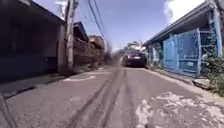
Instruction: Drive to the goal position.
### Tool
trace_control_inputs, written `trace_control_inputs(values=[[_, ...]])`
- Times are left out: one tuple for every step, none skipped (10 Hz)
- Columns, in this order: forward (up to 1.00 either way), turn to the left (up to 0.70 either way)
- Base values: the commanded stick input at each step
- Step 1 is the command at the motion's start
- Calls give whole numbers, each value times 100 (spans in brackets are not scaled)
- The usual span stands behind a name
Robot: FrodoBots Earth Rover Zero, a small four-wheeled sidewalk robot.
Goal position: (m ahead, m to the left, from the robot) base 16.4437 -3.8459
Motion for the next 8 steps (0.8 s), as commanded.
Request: trace_control_inputs(values=[[100, 0], [100, 0], [100, 0], [100, 0], [100, 0], [99, 0], [98, 0], [98, 0]])
